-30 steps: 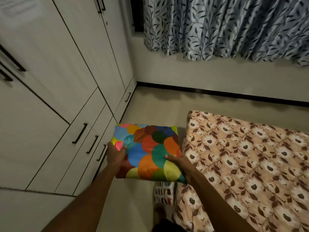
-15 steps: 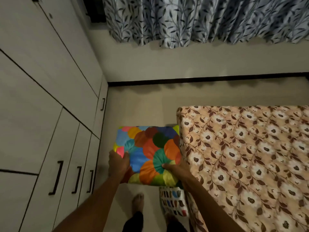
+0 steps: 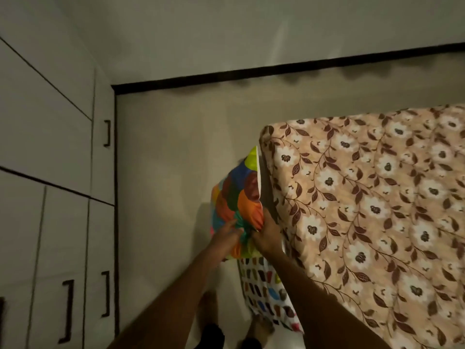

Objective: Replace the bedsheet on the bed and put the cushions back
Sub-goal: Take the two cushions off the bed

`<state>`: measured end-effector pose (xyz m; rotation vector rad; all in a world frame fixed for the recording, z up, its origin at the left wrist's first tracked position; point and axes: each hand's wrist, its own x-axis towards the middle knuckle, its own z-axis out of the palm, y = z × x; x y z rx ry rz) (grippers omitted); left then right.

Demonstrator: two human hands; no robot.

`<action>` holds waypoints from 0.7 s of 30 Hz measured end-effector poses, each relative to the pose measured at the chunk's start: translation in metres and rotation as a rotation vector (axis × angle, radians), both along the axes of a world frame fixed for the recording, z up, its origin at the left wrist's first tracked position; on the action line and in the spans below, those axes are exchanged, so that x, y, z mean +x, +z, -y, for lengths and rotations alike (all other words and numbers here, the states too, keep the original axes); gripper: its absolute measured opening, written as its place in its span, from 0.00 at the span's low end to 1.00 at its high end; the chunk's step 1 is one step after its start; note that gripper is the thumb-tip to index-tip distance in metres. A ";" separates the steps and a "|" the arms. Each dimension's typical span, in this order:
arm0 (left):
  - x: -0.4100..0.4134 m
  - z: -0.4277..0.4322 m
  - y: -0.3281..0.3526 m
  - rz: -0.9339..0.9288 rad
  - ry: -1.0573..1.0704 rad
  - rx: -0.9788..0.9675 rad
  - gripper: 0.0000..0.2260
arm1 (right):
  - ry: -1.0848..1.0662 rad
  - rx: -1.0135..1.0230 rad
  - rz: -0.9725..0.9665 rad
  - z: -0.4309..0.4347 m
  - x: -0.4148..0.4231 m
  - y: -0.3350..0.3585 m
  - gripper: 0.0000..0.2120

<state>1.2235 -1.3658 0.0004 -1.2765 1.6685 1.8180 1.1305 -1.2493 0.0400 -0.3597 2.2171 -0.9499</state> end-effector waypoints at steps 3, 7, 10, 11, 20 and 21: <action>-0.042 0.003 -0.050 -0.010 -0.030 0.008 0.24 | 0.008 0.010 -0.046 0.011 -0.034 -0.072 0.26; -0.081 0.004 -0.145 -0.001 -0.048 0.004 0.23 | 0.041 0.032 -0.040 0.015 -0.076 -0.166 0.28; -0.100 -0.001 -0.209 -0.013 -0.058 0.038 0.24 | 0.041 0.054 -0.054 0.009 -0.097 -0.228 0.31; -0.104 -0.005 -0.222 -0.012 -0.071 0.044 0.25 | 0.032 0.076 -0.055 0.005 -0.102 -0.245 0.32; -0.130 -0.040 -0.233 -0.053 -0.159 0.004 0.20 | 0.030 0.305 -0.145 -0.009 -0.107 -0.292 0.32; -0.131 -0.043 -0.231 -0.040 -0.172 -0.004 0.20 | 0.042 0.341 -0.161 -0.009 -0.106 -0.289 0.32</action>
